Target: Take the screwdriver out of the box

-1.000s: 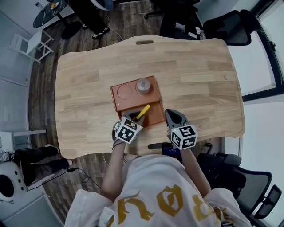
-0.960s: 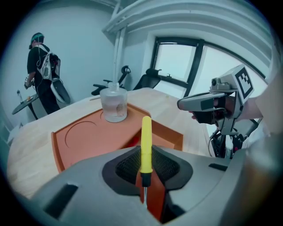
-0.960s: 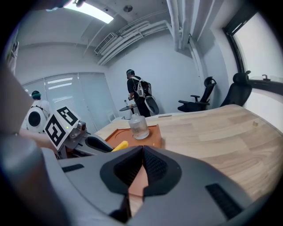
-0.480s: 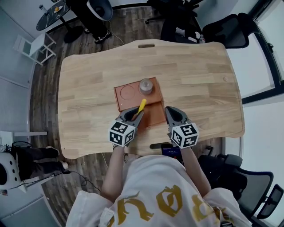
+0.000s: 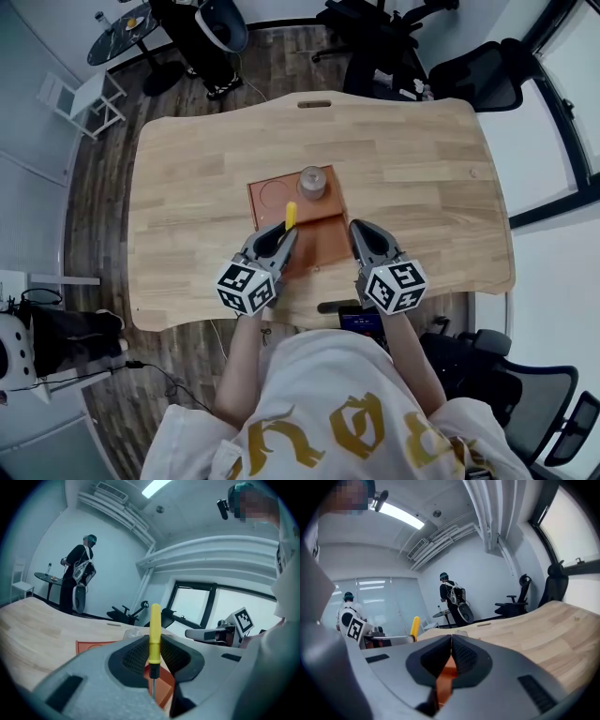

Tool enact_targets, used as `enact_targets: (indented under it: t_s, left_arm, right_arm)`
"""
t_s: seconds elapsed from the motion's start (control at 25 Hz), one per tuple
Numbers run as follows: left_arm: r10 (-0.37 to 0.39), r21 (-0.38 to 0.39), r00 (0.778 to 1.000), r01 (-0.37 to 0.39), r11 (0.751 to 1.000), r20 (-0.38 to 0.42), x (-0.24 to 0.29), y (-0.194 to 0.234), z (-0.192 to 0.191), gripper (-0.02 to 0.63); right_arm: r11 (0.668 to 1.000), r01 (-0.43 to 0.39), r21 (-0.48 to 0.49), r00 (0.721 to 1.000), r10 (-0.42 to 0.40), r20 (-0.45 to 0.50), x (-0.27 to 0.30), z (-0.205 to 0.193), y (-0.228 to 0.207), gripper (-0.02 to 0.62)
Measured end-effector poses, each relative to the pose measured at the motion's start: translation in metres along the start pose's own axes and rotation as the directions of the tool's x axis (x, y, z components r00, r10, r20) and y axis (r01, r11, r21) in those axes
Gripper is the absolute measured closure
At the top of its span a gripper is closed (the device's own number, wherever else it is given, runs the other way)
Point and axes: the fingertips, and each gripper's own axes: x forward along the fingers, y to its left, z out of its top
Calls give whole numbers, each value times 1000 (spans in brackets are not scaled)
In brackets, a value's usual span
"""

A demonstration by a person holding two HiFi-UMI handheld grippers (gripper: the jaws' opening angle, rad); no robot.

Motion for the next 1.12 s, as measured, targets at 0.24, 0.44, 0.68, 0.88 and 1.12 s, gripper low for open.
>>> enact_targets:
  t_s: [0.24, 0.44, 0.68, 0.88, 1.12]
  left_arm:
    - [24, 17, 998, -25, 1000, 65, -23, -9, 16, 529]
    - [58, 53, 991, -65, 996, 123, -43, -13, 29, 529]
    - [65, 83, 983, -80, 993, 170, -59, -22, 38, 529]
    - [61, 114, 980, -83, 990, 187, -65, -32, 44, 529]
    - [60, 132, 979, -86, 988, 194, -68, -37, 44, 529]
  right_arm:
    - [995, 31, -93, 999, -32, -9, -8, 8, 13, 584]
    - [991, 61, -121, 998, -60, 10, -16, 16, 20, 584]
    - [987, 82, -135, 996, -78, 30, -25, 19, 26, 584]
    - [985, 85, -147, 996, -79, 44, -30, 23, 31, 584]
    - [985, 86, -152, 996, -79, 51, -36, 23, 35, 584]
